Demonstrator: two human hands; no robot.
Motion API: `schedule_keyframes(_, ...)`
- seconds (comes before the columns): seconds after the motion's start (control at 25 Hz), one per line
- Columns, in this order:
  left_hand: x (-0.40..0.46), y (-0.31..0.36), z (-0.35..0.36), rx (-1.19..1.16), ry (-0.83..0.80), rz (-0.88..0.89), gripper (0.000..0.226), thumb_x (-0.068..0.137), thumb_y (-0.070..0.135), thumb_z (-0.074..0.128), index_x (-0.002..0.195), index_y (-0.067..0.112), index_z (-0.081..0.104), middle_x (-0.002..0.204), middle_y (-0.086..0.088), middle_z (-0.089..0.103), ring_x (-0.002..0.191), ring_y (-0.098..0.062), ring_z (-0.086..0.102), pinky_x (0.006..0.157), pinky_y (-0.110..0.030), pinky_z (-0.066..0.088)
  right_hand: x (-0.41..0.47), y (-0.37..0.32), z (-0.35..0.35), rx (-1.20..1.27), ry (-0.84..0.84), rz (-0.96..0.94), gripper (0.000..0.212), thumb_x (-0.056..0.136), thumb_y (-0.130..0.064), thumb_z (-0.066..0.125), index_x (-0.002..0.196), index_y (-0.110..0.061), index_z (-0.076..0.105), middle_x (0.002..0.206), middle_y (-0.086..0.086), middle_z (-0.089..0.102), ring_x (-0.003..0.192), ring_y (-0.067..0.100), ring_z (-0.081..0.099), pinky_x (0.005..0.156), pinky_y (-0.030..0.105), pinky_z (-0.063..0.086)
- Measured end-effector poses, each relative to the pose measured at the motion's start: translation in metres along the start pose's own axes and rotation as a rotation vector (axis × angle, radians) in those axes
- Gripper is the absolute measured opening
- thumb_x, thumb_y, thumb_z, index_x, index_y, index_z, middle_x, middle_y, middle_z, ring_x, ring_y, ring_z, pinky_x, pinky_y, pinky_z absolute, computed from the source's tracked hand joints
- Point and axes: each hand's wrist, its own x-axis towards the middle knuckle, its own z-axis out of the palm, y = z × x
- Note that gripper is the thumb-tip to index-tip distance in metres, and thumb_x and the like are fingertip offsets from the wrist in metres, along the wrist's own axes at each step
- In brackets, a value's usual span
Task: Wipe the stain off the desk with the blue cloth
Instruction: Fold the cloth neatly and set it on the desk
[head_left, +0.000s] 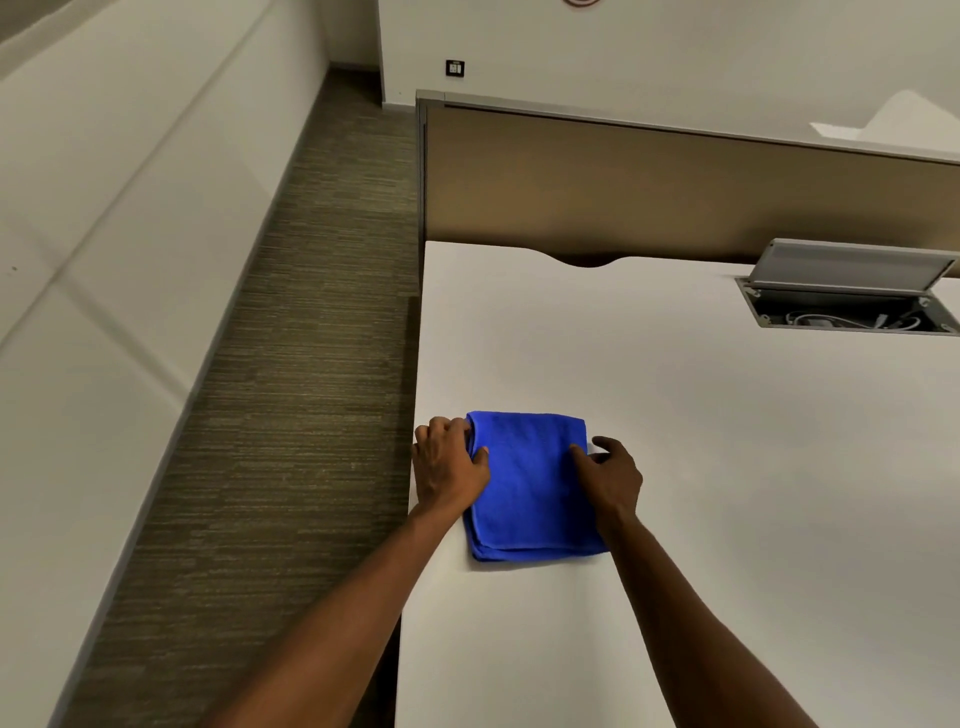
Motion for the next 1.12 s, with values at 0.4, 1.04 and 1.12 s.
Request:
schedule_keyframes(0.4, 0.014, -0.002, -0.004, -0.423, -0.001, -0.117, 0.044, 0.09, 0.005, 0.072, 0.115, 0.027, 0.044, 0.084, 0.008, 0.061, 0.079, -0.019, 0.068, 0.074, -0.044, 0.06, 0.002, -0.02, 0.003, 0.125, -0.065, -0.036, 0.034, 0.087, -0.029, 0.077, 0.12, -0.033, 0.066, 0.102, -0.003, 0.072, 0.089, 0.013, 0.067, 0.066, 0.027, 0.048)
schedule_keyframes(1.04, 0.165, -0.012, -0.077, -0.544, 0.253, 0.05, 0.025, 0.085, -0.013, 0.065, 0.085, 0.011, 0.071, 0.091, -0.004, 0.071, 0.08, -0.009, 0.066, 0.069, -0.01, 0.049, 0.083, -0.145, 0.067, 0.162, -0.128, -0.335, 0.034, 0.099, -0.004, 0.057, 0.106, -0.028, 0.079, 0.117, 0.0, 0.075, 0.1, 0.022, 0.069, 0.08, 0.037, 0.056)
schedule_keyframes(1.12, 0.195, -0.009, -0.086, -0.517, 0.24, 0.069, 0.021, 0.09, -0.008, 0.065, 0.092, 0.01, 0.075, 0.099, -0.005, 0.072, 0.086, -0.01, 0.066, 0.073, -0.007, 0.051, 0.102, -0.165, 0.079, 0.162, -0.119, -0.374, 0.03, 0.101, -0.004, 0.058, 0.115, -0.023, 0.077, 0.123, -0.002, 0.071, 0.109, 0.021, 0.067, 0.092, 0.042, 0.057)
